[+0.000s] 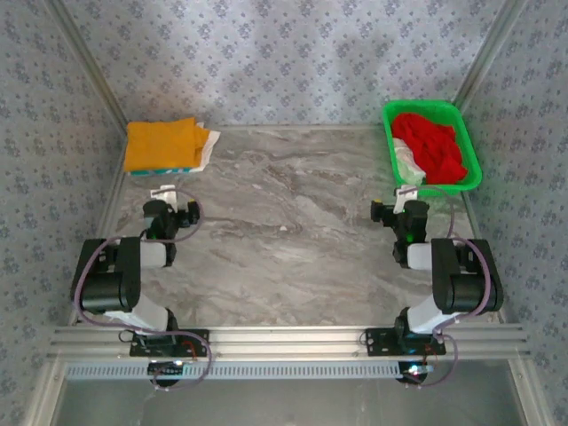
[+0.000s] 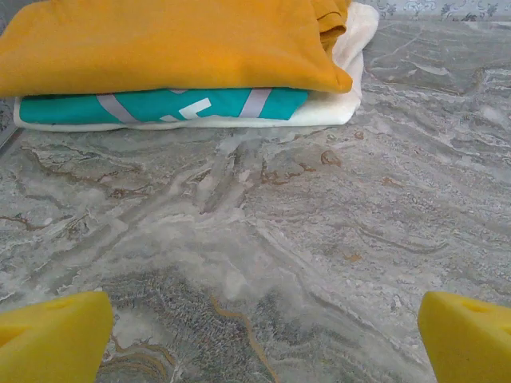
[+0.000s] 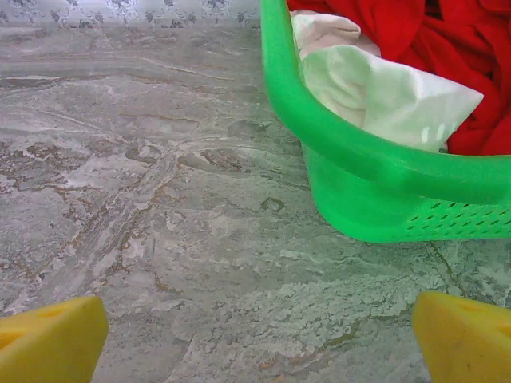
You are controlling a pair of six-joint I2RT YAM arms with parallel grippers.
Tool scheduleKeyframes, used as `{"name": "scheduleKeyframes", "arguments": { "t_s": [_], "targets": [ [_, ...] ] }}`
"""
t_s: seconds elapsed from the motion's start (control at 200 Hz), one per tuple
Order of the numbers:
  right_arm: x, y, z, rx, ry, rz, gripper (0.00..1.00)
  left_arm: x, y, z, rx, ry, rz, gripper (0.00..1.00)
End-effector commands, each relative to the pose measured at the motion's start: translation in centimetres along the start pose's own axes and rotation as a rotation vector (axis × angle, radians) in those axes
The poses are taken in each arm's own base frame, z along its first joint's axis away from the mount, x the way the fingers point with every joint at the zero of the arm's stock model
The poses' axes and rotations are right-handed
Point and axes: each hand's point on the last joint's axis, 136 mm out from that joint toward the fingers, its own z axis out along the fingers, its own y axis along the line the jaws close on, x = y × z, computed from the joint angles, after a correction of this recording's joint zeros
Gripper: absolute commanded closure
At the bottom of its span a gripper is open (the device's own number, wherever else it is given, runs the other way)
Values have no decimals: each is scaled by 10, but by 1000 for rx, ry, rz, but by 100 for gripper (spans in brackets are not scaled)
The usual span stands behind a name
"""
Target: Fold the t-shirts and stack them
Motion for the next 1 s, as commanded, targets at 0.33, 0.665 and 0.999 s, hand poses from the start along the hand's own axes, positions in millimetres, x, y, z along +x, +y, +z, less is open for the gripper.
{"name": "scheduleKeyframes", "arguments": {
  "t_s": [0.33,0.665,0.999],
  "targets": [
    [0,-1,2,3,10,19,0,-5,-1,0,18,-15,-20,2],
    [-69,-28,-44,213,48,314,0,-78,-12,-51,-21,-70,-38,2],
    [-186,-30,-12,116,312,422,16,-214,-232,-88,511,-25,114,2]
  ]
}}
